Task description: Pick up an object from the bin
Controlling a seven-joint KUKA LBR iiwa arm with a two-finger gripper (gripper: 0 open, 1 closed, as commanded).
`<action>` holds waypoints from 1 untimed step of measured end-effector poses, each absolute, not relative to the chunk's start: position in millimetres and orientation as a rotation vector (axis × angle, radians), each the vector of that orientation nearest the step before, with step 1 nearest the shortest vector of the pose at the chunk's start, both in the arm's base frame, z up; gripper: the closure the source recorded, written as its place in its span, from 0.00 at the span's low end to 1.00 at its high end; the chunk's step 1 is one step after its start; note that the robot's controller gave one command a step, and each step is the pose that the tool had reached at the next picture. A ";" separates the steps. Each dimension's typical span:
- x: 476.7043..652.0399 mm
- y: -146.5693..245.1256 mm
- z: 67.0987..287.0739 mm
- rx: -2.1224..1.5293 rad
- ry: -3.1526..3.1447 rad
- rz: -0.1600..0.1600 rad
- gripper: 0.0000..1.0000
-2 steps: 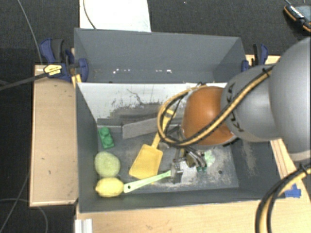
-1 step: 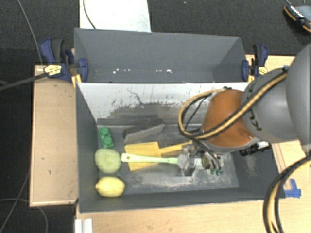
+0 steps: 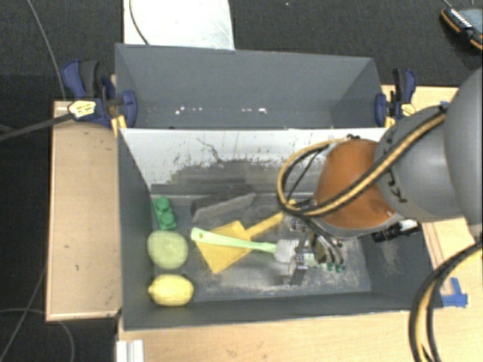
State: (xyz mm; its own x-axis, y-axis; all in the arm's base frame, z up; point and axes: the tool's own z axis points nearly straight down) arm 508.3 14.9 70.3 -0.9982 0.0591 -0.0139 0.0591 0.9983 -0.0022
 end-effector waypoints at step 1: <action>508.1 15.0 70.2 0.089 3.127 -0.004 1.00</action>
Offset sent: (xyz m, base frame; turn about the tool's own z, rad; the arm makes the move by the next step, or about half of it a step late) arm 0.0000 0.0000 0.0000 0.0000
